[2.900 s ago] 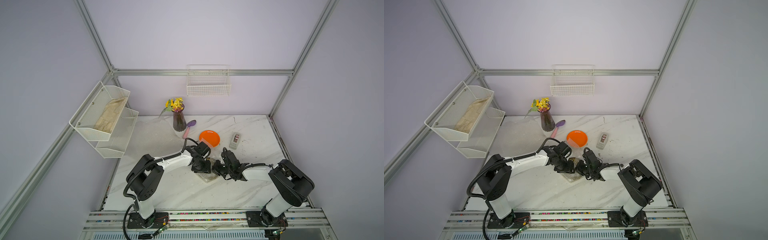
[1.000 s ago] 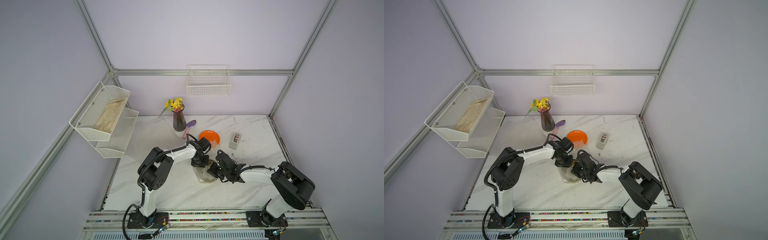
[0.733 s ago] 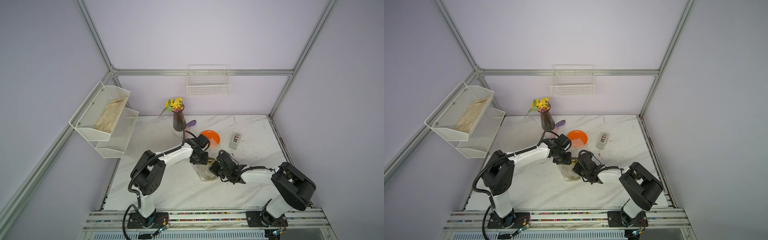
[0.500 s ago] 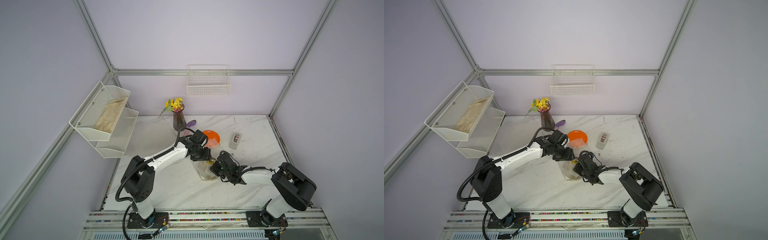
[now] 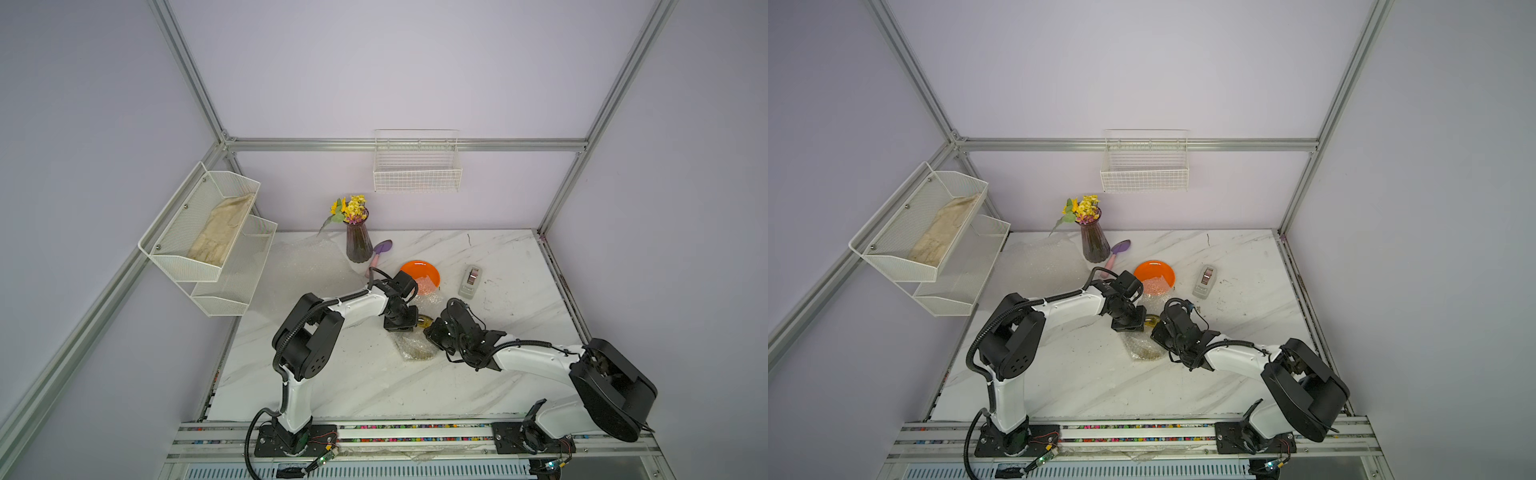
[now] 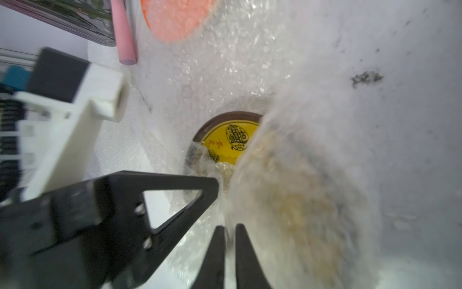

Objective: Wrap dinner plates in bubble wrap
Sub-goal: Wrap the plate in the bubble wrap.

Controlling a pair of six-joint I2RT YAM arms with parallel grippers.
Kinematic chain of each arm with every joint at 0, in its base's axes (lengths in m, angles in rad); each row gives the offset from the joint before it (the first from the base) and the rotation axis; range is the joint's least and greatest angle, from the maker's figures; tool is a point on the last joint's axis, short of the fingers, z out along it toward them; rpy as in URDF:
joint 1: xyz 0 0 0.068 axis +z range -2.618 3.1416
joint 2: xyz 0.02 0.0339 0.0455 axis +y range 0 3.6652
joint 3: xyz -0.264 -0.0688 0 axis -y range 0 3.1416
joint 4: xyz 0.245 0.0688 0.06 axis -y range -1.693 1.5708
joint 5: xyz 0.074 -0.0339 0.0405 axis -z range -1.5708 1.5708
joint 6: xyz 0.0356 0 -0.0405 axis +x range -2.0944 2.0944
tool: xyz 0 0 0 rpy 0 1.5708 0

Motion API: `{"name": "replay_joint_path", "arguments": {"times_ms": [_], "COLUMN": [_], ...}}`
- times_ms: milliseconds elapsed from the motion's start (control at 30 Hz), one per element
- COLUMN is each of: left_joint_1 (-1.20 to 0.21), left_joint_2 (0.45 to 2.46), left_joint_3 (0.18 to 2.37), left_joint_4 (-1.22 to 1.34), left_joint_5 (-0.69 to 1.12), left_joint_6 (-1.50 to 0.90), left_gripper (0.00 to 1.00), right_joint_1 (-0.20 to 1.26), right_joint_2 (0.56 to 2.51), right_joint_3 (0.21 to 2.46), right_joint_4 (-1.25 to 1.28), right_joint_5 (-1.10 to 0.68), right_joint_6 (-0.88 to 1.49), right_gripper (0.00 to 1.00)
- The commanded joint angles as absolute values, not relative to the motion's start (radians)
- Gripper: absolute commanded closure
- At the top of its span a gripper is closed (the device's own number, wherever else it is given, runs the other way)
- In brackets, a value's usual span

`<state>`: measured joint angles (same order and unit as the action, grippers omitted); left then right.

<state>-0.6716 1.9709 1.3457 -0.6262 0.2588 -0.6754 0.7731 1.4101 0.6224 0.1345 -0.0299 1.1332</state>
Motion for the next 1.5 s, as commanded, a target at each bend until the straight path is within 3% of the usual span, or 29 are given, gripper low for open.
{"name": "replay_joint_path", "arguments": {"times_ms": [0,200,467,867,1000,1133,1267,1467], "left_joint_1": [-0.664,-0.664,-0.661,-0.719,-0.738,-0.712,-0.606,-0.408], "left_joint_2": [2.0,2.032,2.038,1.837,1.776,1.673,1.657,1.808], "left_joint_3": [1.34,1.324,1.295,1.01,0.995,1.07,1.223,1.41], "left_joint_4": [-0.614,-0.608,-0.627,-0.613,-0.611,-0.708,-0.841,-0.892], "left_joint_5": [0.222,0.21,0.175,0.206,0.221,0.133,0.004,0.069], "left_joint_6": [-0.66,-0.667,-0.68,-0.803,-0.828,-0.781,-0.618,-0.329], "left_gripper": [0.95,0.95,0.95,0.89,0.77,0.57,0.32,0.16], "right_joint_1": [0.771,0.784,0.783,0.586,0.583,0.583,0.583,0.583], "right_joint_2": [1.379,1.477,1.612,1.604,1.679,1.72,1.735,1.774], "right_joint_3": [0.663,0.642,0.6,0.625,0.686,0.73,0.78,0.834], "right_joint_4": [0.034,0.29,0.258,-0.015,-0.039,-0.079,-0.162,-0.245], "right_joint_5": [-0.038,-0.235,-0.216,-0.331,-0.437,-0.494,-0.508,-0.53], "right_joint_6": [1.107,1.2,1.228,0.904,0.775,0.681,0.568,0.45], "right_gripper": [0.71,0.87,1.0,1.0,1.0,1.0,1.0,1.0]}}
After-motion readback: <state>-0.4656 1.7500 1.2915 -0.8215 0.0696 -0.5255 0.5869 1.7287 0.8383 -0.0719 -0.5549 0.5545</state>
